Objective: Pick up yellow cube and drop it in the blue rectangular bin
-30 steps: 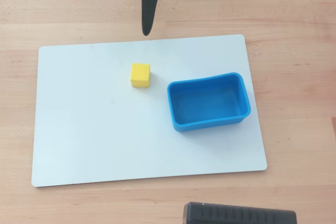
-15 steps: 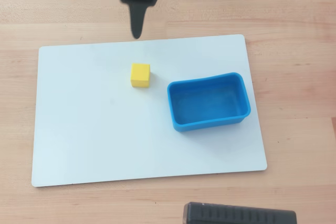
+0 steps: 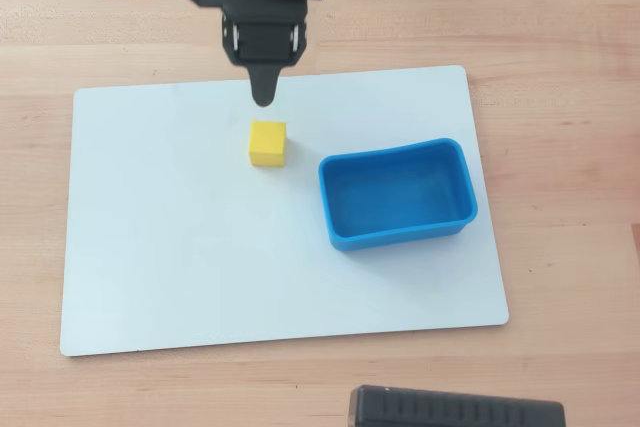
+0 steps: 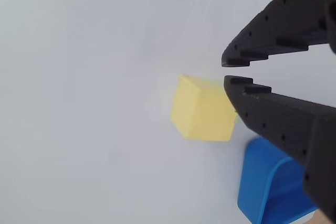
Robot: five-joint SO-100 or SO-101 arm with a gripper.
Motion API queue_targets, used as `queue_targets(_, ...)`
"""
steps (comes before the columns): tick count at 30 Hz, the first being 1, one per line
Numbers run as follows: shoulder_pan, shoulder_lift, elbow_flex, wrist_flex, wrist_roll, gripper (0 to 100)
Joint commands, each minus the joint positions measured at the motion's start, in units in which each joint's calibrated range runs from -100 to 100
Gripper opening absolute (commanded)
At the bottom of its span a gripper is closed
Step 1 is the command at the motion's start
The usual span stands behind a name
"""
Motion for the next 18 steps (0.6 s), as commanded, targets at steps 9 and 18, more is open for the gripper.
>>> queue_targets(9,-1.6,7.1,-14.8,2.0,0.9,20)
queue_targets(18,-1.0,9.6,-15.5,2.2,0.9,24)
